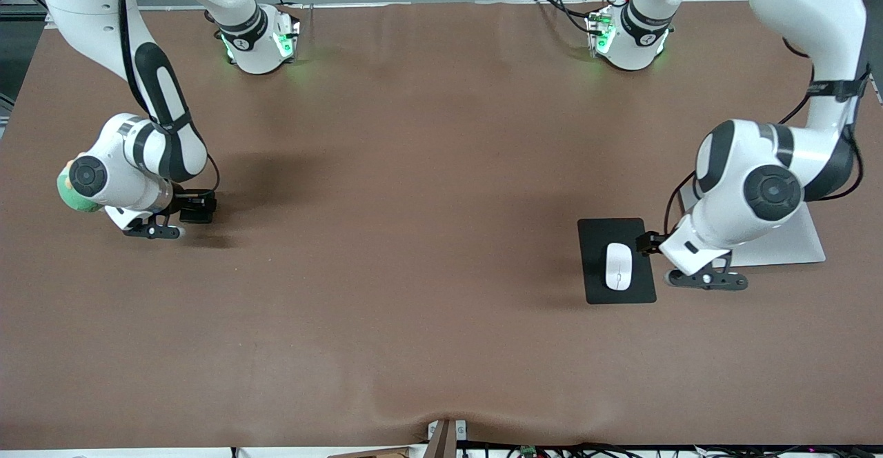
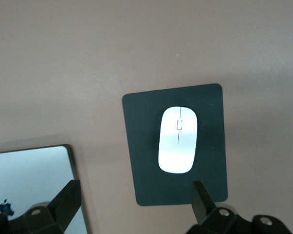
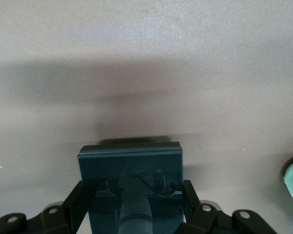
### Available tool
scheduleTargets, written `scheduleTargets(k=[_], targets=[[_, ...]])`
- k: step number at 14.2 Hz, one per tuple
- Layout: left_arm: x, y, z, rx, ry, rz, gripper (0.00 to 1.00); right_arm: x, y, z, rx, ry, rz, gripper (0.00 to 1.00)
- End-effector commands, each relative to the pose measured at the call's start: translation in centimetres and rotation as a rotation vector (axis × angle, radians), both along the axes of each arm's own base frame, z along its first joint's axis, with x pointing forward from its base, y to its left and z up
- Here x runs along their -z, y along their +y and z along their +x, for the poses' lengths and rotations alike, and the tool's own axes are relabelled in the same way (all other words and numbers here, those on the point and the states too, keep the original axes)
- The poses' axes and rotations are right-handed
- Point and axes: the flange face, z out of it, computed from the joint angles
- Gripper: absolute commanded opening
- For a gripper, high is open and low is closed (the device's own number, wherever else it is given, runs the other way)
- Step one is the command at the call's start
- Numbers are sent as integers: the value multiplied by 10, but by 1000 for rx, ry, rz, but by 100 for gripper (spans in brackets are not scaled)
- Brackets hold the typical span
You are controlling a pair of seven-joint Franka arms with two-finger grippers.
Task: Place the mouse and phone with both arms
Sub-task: 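Retract the left gripper while the right gripper sets the phone by the plush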
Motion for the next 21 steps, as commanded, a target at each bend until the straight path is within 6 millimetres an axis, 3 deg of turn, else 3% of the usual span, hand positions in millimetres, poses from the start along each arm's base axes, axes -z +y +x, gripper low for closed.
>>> scheduleTargets(k=[1,2,3,4,9,13,15,17,21], targets=[[-37,9,-6,-16,11,-19,100,4,-5,-5,0,-8,-3,0],[-52,20,-8,-15,16,-14,100,4,-4,-4,-1,-7,-2,20],[-65,24,-12,-6,18,-8,100,4,-4,-4,1,-4,-1,92],[-79,24,-18,-4,19,-5,100,2,-3,-3,3,0,3,100],[-137,36,-38,-22,13,-39,100,-30,1,25,3,46,46,100],[-191,44,-45,-34,48,-99,100,-76,-1,65,-9,38,67,100],[-220,45,-61,-32,66,-83,100,-97,3,81,-25,33,74,100],[-232,44,-76,-24,75,-82,100,-119,3,96,-40,5,66,100],[-243,38,-85,15,69,-82,100,-134,-12,107,-22,-45,58,100]])
